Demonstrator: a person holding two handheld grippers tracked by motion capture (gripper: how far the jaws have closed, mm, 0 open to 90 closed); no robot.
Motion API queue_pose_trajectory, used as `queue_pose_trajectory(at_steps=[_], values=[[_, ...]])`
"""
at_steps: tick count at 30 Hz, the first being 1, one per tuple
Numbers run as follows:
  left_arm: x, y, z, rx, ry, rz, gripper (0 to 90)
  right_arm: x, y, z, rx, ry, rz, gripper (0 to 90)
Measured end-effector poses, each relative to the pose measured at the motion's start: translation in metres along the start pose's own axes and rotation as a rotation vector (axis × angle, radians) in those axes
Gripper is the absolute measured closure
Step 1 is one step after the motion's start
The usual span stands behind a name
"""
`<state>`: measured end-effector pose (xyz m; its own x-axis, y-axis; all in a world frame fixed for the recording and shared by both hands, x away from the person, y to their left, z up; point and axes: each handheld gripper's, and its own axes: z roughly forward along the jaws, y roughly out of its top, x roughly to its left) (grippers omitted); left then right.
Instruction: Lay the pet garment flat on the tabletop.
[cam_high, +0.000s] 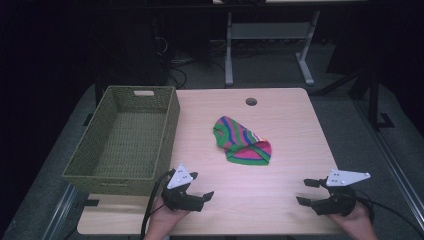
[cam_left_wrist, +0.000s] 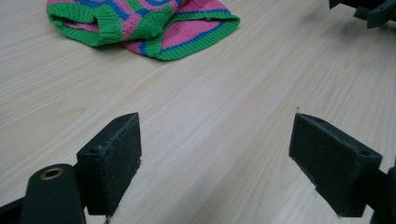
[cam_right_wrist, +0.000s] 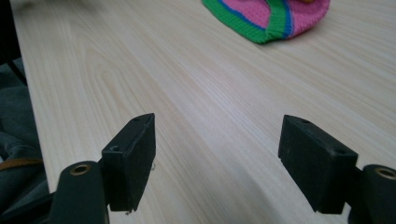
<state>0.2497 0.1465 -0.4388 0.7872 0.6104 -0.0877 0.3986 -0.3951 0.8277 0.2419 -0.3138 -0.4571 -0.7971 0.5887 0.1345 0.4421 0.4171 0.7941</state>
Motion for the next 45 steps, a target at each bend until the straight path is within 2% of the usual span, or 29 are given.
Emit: queue_pose_trajectory(at_steps=[5, 8, 13, 17, 19, 22, 25, 28, 33, 37, 45], values=[[0.001, -0.001, 0.002, 0.014, -0.006, 0.011, 16.6, -0.002, 0.001, 0.001, 0.006, -0.002, 0.003, 27.1], [0.002, -0.001, 0.002, 0.012, -0.013, 0.0, 16.6, -0.003, 0.002, 0.003, 0.009, 0.005, 0.007, 27.0], [0.002, -0.002, 0.002, 0.015, -0.014, 0.003, 16.6, 0.0, 0.007, 0.004, 0.023, 0.005, -0.011, 26.3], [0.002, -0.002, 0.001, 0.008, -0.005, 0.007, 16.6, 0.001, 0.011, 0.003, 0.012, 0.008, -0.021, 26.2], [0.004, -0.003, 0.0, 0.004, -0.007, -0.011, 16.5, 0.001, 0.016, 0.003, 0.006, 0.013, -0.025, 26.3], [0.005, -0.003, -0.001, 0.003, -0.009, -0.012, 16.5, 0.001, 0.023, 0.005, 0.006, 0.005, -0.047, 26.4], [0.005, -0.003, -0.001, 0.004, -0.006, -0.008, 16.6, 0.001, 0.03, 0.009, 0.033, 0.019, -0.054, 26.3], [0.005, -0.003, 0.0, 0.006, -0.003, -0.001, 16.5, -0.002, 0.036, 0.012, 0.043, 0.069, -0.03, 25.0], [0.005, -0.003, 0.0, 0.008, -0.006, 0.003, 16.6, -0.006, 0.046, 0.015, 0.05, 0.096, -0.004, 22.7], [0.005, -0.003, 0.0, 0.014, 0.005, -0.003, 16.6, -0.009, 0.055, 0.018, 0.065, 0.133, 0.0, 22.7], [0.008, -0.004, -0.001, 0.009, 0.005, -0.009, 16.6, -0.015, 0.076, 0.031, 0.109, 0.16, -0.016, 23.1]])
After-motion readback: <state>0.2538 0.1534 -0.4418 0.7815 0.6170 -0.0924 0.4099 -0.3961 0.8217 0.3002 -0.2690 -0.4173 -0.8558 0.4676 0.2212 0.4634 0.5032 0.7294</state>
